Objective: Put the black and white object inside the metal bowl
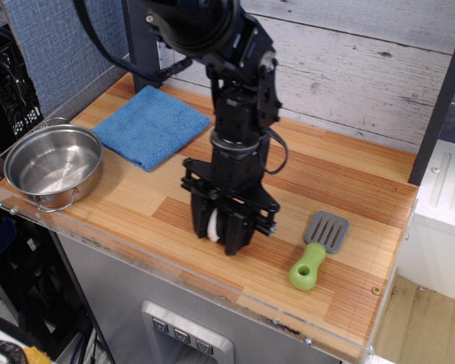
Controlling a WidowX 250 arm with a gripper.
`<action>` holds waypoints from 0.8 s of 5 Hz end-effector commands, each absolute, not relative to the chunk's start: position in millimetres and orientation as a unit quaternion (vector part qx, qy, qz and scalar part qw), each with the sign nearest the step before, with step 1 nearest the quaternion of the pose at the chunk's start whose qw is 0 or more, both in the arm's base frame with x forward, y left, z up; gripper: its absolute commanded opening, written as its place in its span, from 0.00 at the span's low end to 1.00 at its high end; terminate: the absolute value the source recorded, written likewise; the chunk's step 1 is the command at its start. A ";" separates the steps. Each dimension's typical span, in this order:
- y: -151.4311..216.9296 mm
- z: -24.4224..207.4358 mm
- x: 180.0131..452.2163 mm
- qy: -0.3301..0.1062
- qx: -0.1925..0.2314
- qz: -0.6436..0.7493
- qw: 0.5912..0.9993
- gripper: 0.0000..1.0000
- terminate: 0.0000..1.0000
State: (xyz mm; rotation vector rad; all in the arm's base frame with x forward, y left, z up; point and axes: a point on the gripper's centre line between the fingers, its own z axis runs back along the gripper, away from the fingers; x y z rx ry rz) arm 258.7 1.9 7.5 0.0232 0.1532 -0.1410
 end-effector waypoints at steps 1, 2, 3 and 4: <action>49.5 113.6 249.3 -0.087 -0.017 -0.030 0.996 0.00 0.00; 100.9 160.8 234.7 -0.127 -0.044 -0.008 0.991 0.00 0.00; 146.2 166.9 225.1 -0.136 -0.008 0.032 0.990 0.00 0.00; 191.6 151.0 228.8 -0.091 0.061 0.072 0.991 0.00 0.00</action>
